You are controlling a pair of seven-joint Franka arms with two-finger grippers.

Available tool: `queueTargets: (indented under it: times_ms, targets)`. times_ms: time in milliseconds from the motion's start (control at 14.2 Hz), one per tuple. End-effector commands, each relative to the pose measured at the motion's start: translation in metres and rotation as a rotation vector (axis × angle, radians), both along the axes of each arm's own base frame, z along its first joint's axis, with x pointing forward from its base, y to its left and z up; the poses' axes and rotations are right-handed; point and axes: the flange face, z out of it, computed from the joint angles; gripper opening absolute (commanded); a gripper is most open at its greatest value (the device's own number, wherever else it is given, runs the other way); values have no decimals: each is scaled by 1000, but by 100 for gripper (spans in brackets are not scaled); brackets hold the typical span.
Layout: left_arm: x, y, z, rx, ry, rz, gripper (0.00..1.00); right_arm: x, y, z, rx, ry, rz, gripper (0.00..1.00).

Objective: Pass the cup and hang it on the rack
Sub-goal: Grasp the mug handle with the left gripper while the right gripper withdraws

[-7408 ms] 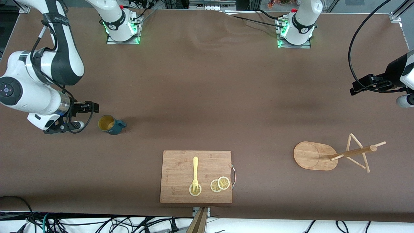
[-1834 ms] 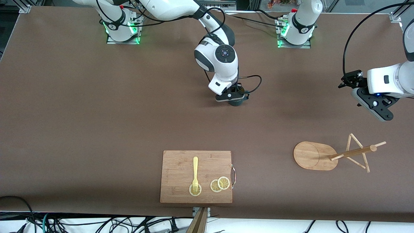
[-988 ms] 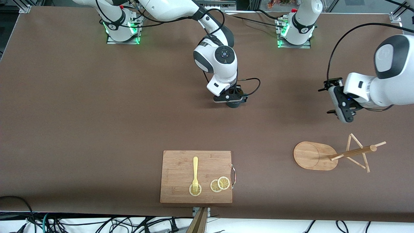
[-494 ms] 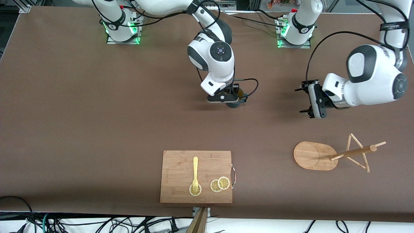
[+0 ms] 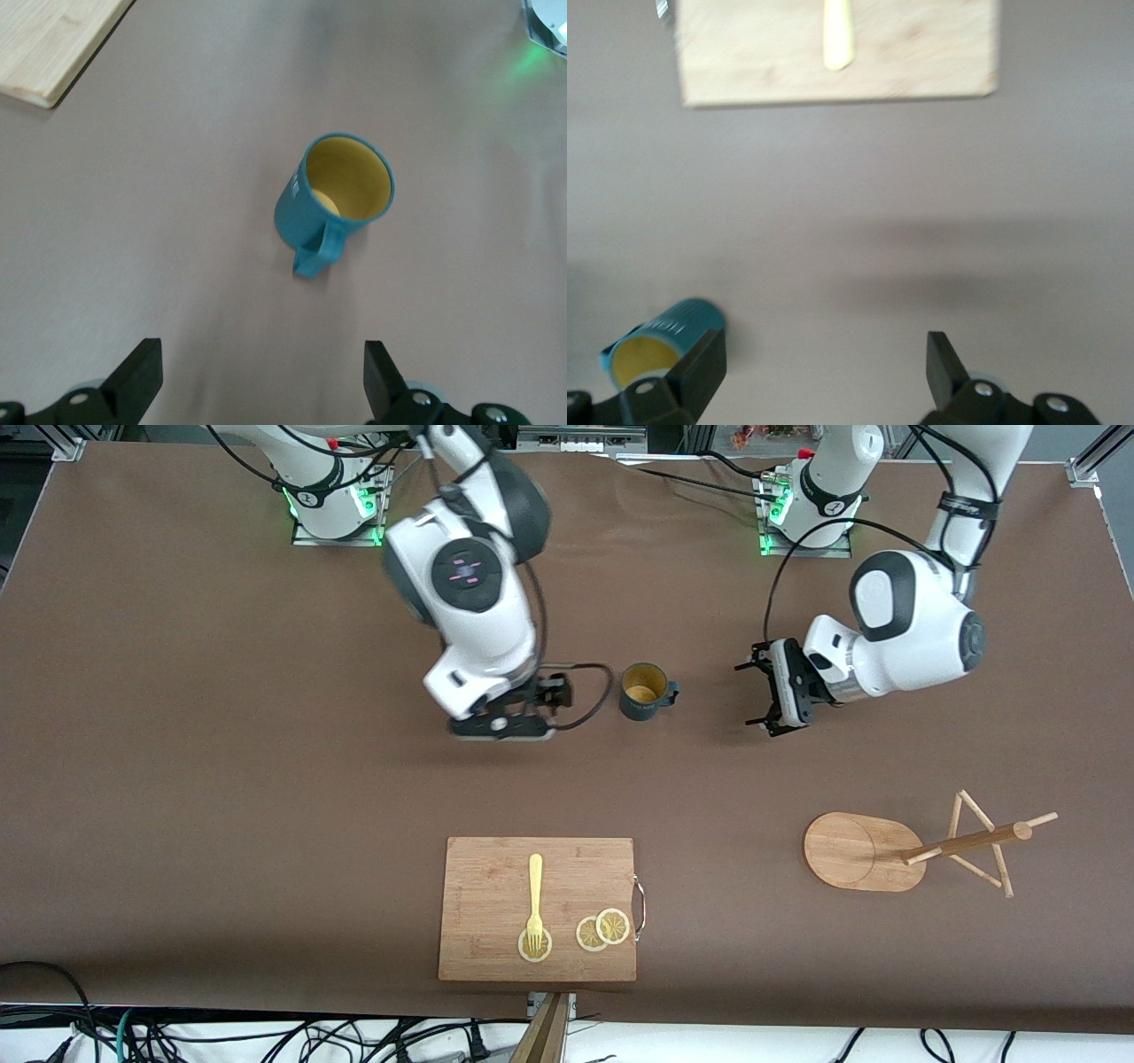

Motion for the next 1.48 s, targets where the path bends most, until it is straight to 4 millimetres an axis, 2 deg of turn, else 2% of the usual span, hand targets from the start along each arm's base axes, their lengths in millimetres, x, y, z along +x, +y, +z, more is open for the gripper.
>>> queueTargets:
  times_ms: [0, 141, 212, 423, 706, 847, 988, 1129, 1411]
  targets:
    - [-25, -7, -23, -44, -98, -15, 100, 27, -77, 38, 69, 43, -42, 100]
    - [-31, -12, -50, -96, -134, -44, 100, 42, -135, 63, 89, 45, 47, 100]
    - [-35, -13, -65, -128, -141, -49, 100, 42, -157, 76, 86, 52, 53, 100]
    - [-46, -13, -103, -215, -196, -47, 100, 22, -207, 116, 59, 70, 6, 100]
    - [-64, -23, -139, -274, -239, -31, 100, -11, -265, 141, 34, 65, -24, 100]
    - [-71, -28, -150, -290, -258, -26, 100, -21, -287, 148, 2, 72, 19, 100]
    - [-75, -31, -158, -300, -270, -16, 100, -22, -303, 153, 2, 70, 41, 100]
    - [-80, -37, -165, -310, -293, -11, 100, -20, -314, 152, 4, 71, 66, 100]
    - [-86, -48, -173, -322, -325, -14, 100, -20, -322, 148, -5, 80, 88, 100]
